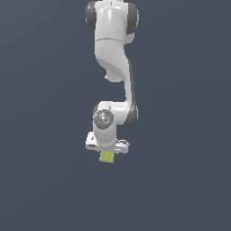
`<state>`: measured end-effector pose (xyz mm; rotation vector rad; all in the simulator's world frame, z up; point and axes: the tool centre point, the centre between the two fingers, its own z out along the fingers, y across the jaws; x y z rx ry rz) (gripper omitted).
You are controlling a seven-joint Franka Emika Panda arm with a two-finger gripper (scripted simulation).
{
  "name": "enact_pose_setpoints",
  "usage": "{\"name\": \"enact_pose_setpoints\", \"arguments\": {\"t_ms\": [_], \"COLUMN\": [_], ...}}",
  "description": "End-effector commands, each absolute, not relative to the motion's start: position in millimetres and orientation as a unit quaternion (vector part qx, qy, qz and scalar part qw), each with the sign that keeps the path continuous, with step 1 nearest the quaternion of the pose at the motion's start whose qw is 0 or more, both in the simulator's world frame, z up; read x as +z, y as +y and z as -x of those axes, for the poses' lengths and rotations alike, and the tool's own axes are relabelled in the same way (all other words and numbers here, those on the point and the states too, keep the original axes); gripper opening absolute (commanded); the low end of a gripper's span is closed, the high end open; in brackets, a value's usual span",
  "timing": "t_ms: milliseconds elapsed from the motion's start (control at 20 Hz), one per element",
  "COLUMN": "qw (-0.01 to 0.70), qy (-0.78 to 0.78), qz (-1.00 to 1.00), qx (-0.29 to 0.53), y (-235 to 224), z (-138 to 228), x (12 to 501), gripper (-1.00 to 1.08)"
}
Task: Pick up the object and move it to a goal position.
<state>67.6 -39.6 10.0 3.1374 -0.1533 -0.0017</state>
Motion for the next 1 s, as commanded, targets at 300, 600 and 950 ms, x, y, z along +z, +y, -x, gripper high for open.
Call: {"name": "enact_pose_setpoints", "arguments": {"t_ms": [300, 600, 950], "qw": [0.000, 0.000, 0.000], "qy": [-0.049, -0.049, -0.049], "qz": [-0.999, -0.999, -0.999], "qx": [0.000, 0.000, 0.000], "y": [-39.5, -36.3, -24.1], "z": [-67.8, -64.6, -52.3], "x": [10.1, 16.6, 41.3], "gripper": [-1.00, -1.00, -1.00]}}
